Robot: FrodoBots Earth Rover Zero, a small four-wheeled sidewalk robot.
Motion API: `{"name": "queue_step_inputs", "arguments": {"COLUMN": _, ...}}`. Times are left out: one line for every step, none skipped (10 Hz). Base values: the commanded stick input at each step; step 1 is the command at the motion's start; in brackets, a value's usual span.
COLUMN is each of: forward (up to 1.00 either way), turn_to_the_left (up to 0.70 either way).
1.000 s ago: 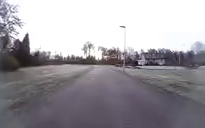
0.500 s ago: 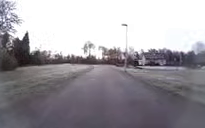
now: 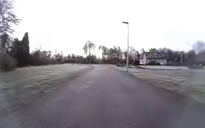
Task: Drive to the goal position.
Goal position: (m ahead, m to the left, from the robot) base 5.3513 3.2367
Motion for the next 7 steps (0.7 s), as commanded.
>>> {"name": "queue_step_inputs", "arguments": {"forward": 1.0, "turn_to_the_left": 0.0}}
{"name": "queue_step_inputs", "arguments": {"forward": 1.0, "turn_to_the_left": 0.0}}
{"name": "queue_step_inputs", "arguments": {"forward": 1.0, "turn_to_the_left": 0.0}}
{"name": "queue_step_inputs", "arguments": {"forward": 1.0, "turn_to_the_left": 0.0}}
{"name": "queue_step_inputs", "arguments": {"forward": 1.0, "turn_to_the_left": 0.0}}
{"name": "queue_step_inputs", "arguments": {"forward": 1.0, "turn_to_the_left": 0.0}}
{"name": "queue_step_inputs", "arguments": {"forward": 1.0, "turn_to_the_left": 0.0}}
